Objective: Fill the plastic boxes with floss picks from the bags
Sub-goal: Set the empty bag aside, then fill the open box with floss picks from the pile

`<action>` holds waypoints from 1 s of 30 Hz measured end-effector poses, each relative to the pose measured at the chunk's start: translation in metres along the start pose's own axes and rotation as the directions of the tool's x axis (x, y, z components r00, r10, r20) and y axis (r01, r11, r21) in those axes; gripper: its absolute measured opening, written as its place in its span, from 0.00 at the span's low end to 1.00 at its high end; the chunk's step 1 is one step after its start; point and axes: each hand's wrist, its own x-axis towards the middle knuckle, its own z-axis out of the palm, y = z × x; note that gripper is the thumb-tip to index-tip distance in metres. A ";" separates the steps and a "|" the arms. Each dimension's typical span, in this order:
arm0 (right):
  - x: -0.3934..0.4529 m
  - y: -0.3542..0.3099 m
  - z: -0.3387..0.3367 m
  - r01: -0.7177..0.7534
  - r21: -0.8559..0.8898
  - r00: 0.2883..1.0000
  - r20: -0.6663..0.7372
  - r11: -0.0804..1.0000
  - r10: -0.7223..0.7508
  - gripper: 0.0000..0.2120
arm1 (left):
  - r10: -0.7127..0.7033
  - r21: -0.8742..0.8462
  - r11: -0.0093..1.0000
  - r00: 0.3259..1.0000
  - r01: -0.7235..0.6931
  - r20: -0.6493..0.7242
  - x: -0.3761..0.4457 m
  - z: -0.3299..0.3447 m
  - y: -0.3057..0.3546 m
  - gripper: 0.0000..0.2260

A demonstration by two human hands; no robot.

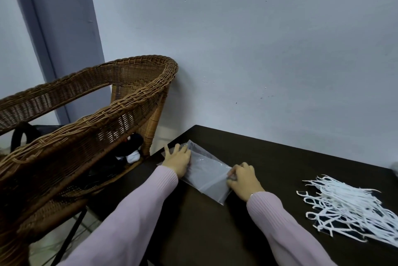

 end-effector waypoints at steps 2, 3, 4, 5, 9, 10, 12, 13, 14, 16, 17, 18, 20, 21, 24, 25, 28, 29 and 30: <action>-0.001 0.004 -0.004 -0.004 0.056 0.999 -0.034 0.998 0.006 0.09 | 0.033 -0.033 0.999 0.999 -0.034 -0.040 -0.004 -0.004 0.012 0.25; -0.003 0.006 -0.007 -0.007 0.098 0.999 -0.048 0.995 0.012 0.08 | 0.053 -0.057 0.997 0.996 -0.057 -0.066 -0.007 -0.007 0.020 0.25; -0.005 0.008 -0.012 -0.009 0.142 0.998 -0.053 0.990 0.017 0.06 | 0.072 -0.086 0.993 0.993 -0.080 -0.095 -0.008 -0.009 0.028 0.23; -0.008 0.011 -0.017 -0.010 0.181 0.998 -0.056 0.983 0.021 0.06 | 0.102 -0.113 0.987 0.987 -0.117 -0.127 -0.009 -0.011 0.036 0.21; -0.022 0.025 -0.038 0.037 0.235 0.997 -0.081 0.971 -0.018 0.09 | 0.205 -0.304 0.916 0.957 -0.262 -0.207 -0.018 -0.018 0.072 0.19; -0.025 0.029 -0.044 0.042 0.231 0.995 -0.099 0.972 -0.020 0.10 | 0.230 -0.342 0.892 0.949 -0.294 -0.215 -0.020 -0.020 0.083 0.18; -0.039 0.046 -0.061 0.055 0.206 0.985 -0.173 0.977 -0.019 0.10 | 0.298 -0.397 0.839 0.925 -0.371 -0.235 -0.020 -0.024 0.115 0.16; -0.049 0.058 -0.071 0.055 0.187 0.977 -0.214 0.981 -0.014 0.11 | 0.333 -0.411 0.814 0.909 -0.411 -0.250 -0.020 -0.025 0.135 0.16; -0.056 0.066 -0.080 0.059 0.171 0.969 -0.247 0.983 -0.015 0.11 | 0.362 -0.416 0.792 0.893 -0.446 -0.268 -0.021 -0.025 0.150 0.15; -0.069 0.088 -0.095 0.055 0.143 0.955 -0.297 0.988 -0.010 0.11 | 0.412 -0.457 0.728 0.859 -0.511 -0.304 -0.025 -0.025 0.179 0.14; -0.076 0.099 -0.102 0.043 0.119 0.949 -0.317 0.992 -0.003 0.11 | 0.435 -0.490 0.687 0.844 -0.537 -0.314 -0.027 -0.024 0.192 0.13; -0.084 0.112 -0.110 0.018 0.087 0.942 -0.335 0.996 0.012 0.11 | 0.460 -0.522 0.644 0.828 -0.559 -0.319 -0.029 -0.024 0.207 0.14; -0.097 0.135 -0.121 -0.031 0.032 0.937 -0.347 0.999 0.040 0.10 | 0.492 -0.561 0.583 0.805 -0.588 -0.332 -0.034 -0.022 0.229 0.15; -0.102 0.144 -0.124 -0.058 0.017 0.935 -0.350 0.998 0.060 0.10 | 0.500 -0.558 0.572 0.795 -0.601 -0.344 -0.035 -0.021 0.236 0.17; -0.118 0.168 -0.131 -0.139 -0.008 0.922 -0.366 0.990 0.127 0.11 | 0.524 -0.527 0.581 0.781 -0.620 -0.340 -0.038 -0.020 0.257 0.23; -0.122 0.175 -0.132 -0.160 -0.010 0.917 -0.371 0.987 0.145 0.12 | 0.531 -0.536 0.578 0.782 -0.616 -0.327 -0.039 -0.019 0.262 0.24; -0.131 0.193 -0.138 -0.245 0.008 0.904 -0.359 0.969 0.232 0.15 | 0.546 -0.568 0.562 0.785 -0.602 -0.292 -0.042 -0.015 0.281 0.25; -0.133 0.197 -0.139 -0.271 0.039 0.902 -0.339 0.962 0.268 0.18 | 0.546 -0.564 0.571 0.789 -0.597 -0.282 -0.042 -0.013 0.286 0.24; -0.133 0.199 -0.140 -0.298 0.077 0.901 -0.307 0.951 0.307 0.21 | 0.549 -0.550 0.587 0.792 -0.594 -0.269 -0.043 -0.011 0.290 0.24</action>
